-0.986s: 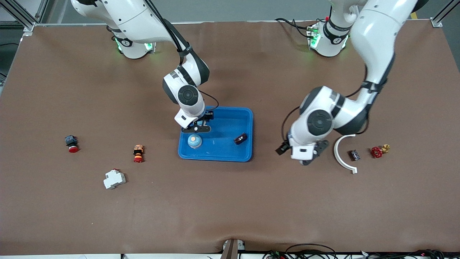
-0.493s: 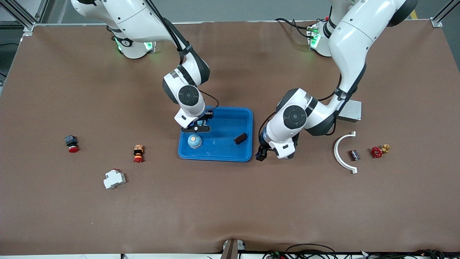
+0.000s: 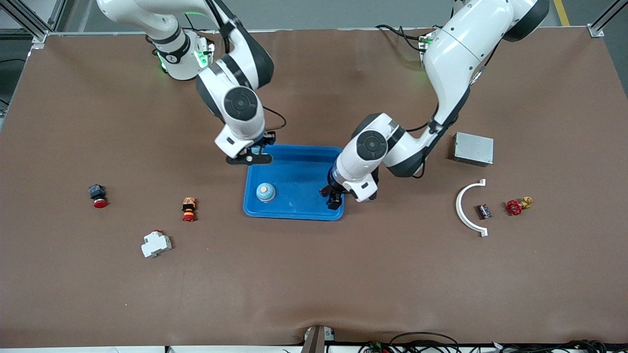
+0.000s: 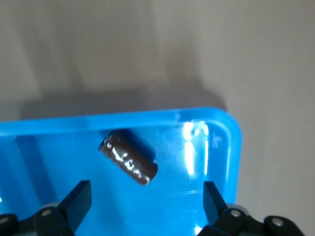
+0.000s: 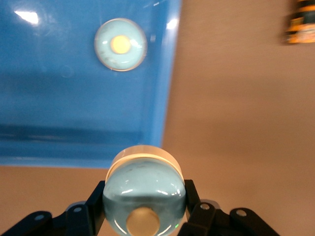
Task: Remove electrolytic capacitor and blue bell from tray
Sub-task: 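Place the bell near the red button while the left gripper grasps the capacitor, then carry the second capacitor with the left gripper toward the white arc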
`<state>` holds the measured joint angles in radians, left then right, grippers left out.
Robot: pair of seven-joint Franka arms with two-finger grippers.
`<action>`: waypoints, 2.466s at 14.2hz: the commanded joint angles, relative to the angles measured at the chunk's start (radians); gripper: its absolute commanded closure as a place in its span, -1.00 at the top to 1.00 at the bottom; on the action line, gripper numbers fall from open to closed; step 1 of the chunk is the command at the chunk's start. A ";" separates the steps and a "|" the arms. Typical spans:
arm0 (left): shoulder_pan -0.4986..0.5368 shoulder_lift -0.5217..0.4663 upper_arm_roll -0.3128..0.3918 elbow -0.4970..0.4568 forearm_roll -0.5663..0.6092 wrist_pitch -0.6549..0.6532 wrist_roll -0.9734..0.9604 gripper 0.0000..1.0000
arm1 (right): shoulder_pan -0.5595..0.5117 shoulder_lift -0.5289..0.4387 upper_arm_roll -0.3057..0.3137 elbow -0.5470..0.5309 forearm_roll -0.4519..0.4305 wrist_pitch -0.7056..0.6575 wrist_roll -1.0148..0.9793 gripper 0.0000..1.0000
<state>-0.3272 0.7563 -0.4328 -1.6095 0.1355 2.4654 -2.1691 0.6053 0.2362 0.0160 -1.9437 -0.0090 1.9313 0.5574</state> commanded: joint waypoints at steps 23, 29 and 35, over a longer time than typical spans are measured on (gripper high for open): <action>-0.052 0.009 0.052 0.014 0.055 0.035 -0.026 -1.00 | -0.723 0.017 0.007 -0.300 -0.166 0.560 -1.099 -0.57; 0.008 -0.153 0.048 0.017 0.055 -0.167 0.146 -1.00 | -0.722 0.127 0.007 -0.294 -0.166 0.620 -1.099 -0.49; 0.151 -0.207 0.034 -0.021 0.061 -0.422 0.420 -1.00 | -0.720 0.152 0.007 -0.288 -0.167 0.624 -1.097 -0.32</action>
<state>-0.1985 0.5646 -0.3910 -1.5825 0.1811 2.0862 -1.8122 -0.0942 0.3818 0.0069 -2.2431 -0.1536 2.5538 -0.5378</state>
